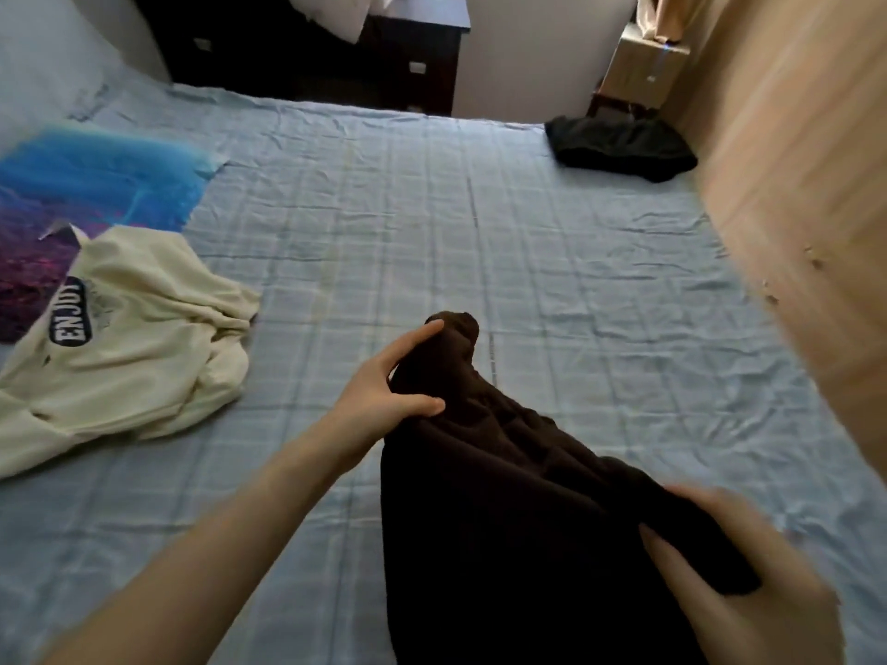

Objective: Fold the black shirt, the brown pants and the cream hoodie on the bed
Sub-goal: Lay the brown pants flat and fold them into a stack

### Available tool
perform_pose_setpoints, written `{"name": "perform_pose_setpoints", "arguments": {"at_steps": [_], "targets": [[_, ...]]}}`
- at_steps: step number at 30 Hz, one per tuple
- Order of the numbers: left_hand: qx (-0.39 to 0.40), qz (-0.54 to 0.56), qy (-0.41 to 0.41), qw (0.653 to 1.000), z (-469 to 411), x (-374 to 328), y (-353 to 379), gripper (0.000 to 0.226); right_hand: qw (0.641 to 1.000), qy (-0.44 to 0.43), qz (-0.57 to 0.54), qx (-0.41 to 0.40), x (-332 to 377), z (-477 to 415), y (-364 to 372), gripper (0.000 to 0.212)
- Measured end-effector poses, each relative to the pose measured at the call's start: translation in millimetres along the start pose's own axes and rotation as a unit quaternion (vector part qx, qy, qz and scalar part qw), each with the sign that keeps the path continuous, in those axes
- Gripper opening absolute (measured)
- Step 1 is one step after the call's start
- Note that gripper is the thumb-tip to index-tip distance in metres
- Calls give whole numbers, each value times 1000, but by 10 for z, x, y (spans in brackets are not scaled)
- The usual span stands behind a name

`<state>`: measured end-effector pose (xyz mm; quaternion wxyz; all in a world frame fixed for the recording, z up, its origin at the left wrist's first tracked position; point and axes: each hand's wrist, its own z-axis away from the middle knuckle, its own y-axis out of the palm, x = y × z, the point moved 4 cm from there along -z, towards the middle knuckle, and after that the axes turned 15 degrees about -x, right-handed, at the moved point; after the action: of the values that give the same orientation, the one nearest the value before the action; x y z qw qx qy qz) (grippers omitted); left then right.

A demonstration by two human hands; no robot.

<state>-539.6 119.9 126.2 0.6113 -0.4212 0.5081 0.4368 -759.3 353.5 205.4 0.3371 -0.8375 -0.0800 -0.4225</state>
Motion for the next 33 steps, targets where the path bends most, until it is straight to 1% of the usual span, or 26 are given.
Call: {"name": "perform_pose_setpoints", "arguments": {"at_steps": [2, 3, 4, 5, 6, 7, 8, 9, 10, 12, 14, 17, 18, 19, 21, 22, 24, 25, 27, 29, 31, 33], "targets": [[-12, -9, 5, 1000, -121, 195, 122, 81, 999, 25, 38, -24, -323, 144, 151, 28], [-25, -22, -7, 999, -179, 394, 167, 81, 996, 45, 73, -10, -542, 231, 289, 28], [-39, -43, -29, 998, -234, 651, 200, 80, 990, 88, 104, 33, -809, 322, 473, 32], [-48, -71, -61, 994, -281, 940, 226, 81, 973, 146, 140, 110, -1080, 423, 686, 36], [-49, -110, -105, 987, -323, 1239, 246, 84, 943, 188, 190, 197, -1335, 522, 897, 44], [-44, -157, -152, 975, -365, 1533, 247, 89, 908, 213, 245, 266, -1563, 583, 1069, 55], [-37, -200, -189, 961, -418, 1789, 235, 94, 891, 227, 270, 286, -1733, 585, 1211, 64], [-36, -231, -209, 950, -489, 1997, 218, 97, 892, 231, 276, 274, -1863, 521, 1346, 69], [-38, -249, -213, 944, -571, 2148, 205, 96, 905, 219, 274, 241, -1955, 417, 1481, 70], [-44, -251, -199, 946, -741, 2310, 238, 91, 925, 176, 273, 196, -2099, 151, 1766, 67], [-39, -246, -186, 950, -922, 2380, 329, 90, 933, 162, 262, 188, -2250, -143, 2064, 68], [-33, -234, -180, 955, -1132, 2453, 529, 93, 932, 167, 237, 217, -2438, -496, 2478, 73], [-32, -224, -186, 956, -1174, 2484, 610, 90, 935, 177, 214, 219, -2474, -562, 2582, 67], [-31, -214, -194, 957, -1203, 2521, 686, 84, 942, 190, 177, 211, -2492, -599, 2662, 55], [-49, -181, -199, 962, -1231, 2566, 764, 52, 960, 187, 113, 178, -2479, -633, 2720, 28], [-69, -158, -192, 966, -1234, 2560, 766, 35, 968, 172, 92, 158, -2453, -655, 2696, 20], [-107, -123, -156, 974, -1239, 2470, 690, 9, 980, 141, 43, 134, -2349, -705, 2596, 16], [-117, -112, -138, 977, -1252, 2379, 649, 3, 983, 127, 21, 135, -2267, -764, 2551, 17], [-121, -95, -103, 983, -1351, 2091, 606, 13, 985, 105, -16, 137, -2079, -981, 2514, 17], [-130, -81, -75, 985, -1592, 1725, 599, 17, 986, 88, -49, 132, -1865, -1349, 2563, 16], [-157, -65, -35, 985, -2011, 1325, 598, 16, 989, 67, -68, 112, -1661, -1880, 2707, 13], [-191, -50, 14, 980, -2520, 938, 608, 6, 994, 38, -69, 73, -1511, -2516, 2940, 11]]}}
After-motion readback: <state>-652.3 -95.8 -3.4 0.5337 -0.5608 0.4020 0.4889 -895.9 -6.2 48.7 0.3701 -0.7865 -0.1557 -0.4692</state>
